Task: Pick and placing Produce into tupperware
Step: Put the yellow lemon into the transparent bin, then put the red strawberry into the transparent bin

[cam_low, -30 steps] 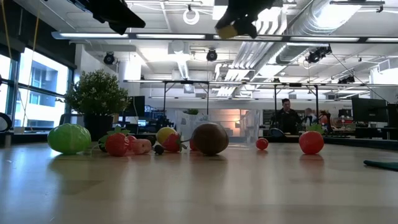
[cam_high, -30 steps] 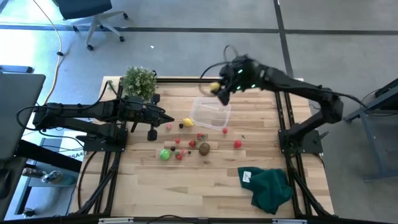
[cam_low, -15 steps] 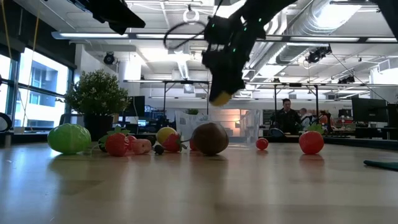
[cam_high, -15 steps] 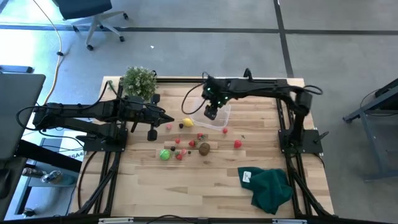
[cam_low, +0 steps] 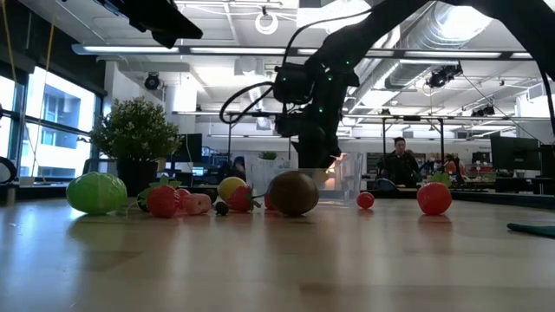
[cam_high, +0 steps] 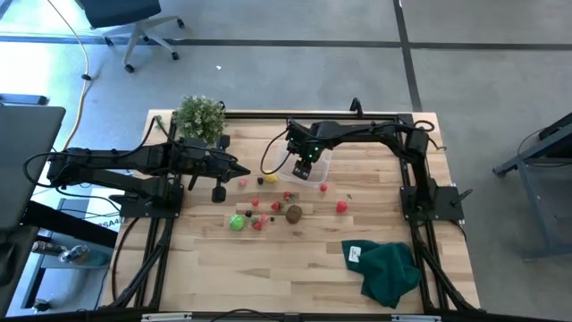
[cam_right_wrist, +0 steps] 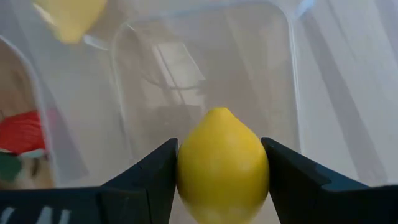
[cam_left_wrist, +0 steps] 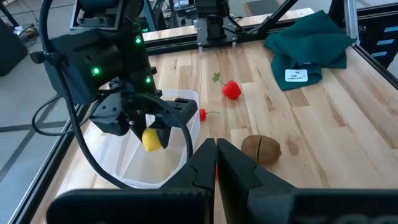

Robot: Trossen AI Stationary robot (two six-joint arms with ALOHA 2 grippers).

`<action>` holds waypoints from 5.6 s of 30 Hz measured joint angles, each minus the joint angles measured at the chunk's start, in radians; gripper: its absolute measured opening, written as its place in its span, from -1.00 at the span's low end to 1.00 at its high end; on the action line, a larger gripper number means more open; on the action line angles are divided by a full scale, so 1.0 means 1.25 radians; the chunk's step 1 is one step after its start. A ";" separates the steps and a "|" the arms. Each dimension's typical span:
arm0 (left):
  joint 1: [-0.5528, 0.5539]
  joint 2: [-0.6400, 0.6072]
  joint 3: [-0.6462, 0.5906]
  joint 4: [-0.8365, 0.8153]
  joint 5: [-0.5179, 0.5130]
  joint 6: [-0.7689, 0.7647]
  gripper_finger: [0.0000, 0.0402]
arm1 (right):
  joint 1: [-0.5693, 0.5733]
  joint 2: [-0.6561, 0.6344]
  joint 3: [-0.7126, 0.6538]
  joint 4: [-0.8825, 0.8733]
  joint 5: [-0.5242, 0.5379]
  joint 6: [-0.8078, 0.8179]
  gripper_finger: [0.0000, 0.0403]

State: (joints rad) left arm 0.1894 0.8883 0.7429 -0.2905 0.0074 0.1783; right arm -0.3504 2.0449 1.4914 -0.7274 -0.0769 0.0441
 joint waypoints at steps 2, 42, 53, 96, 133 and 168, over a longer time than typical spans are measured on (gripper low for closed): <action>0.000 0.000 0.000 0.000 0.000 0.000 -0.97 | 0.000 0.000 0.000 0.001 0.007 -0.007 -0.03; 0.000 0.000 0.000 0.000 0.000 -0.001 -0.97 | -0.004 -0.136 0.000 -0.020 0.066 -0.027 0.10; 0.000 0.000 0.000 0.000 0.000 -0.001 -0.97 | 0.004 -0.439 0.001 -0.269 0.010 0.341 0.10; 0.000 0.000 0.000 0.000 0.000 0.000 -0.97 | 0.339 -0.477 -0.343 -0.196 0.037 -0.283 0.10; 0.000 0.000 0.000 0.000 0.000 0.000 -0.97 | 0.316 -0.319 -0.486 0.023 0.043 -0.342 0.10; 0.000 0.000 0.000 0.000 0.000 0.000 -0.97 | 0.317 -0.325 -0.432 0.044 -0.022 -0.289 -0.11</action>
State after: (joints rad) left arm 0.1892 0.8879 0.7433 -0.2906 0.0078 0.1783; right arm 0.0463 1.6391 0.9512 -0.6729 -0.1049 -0.3167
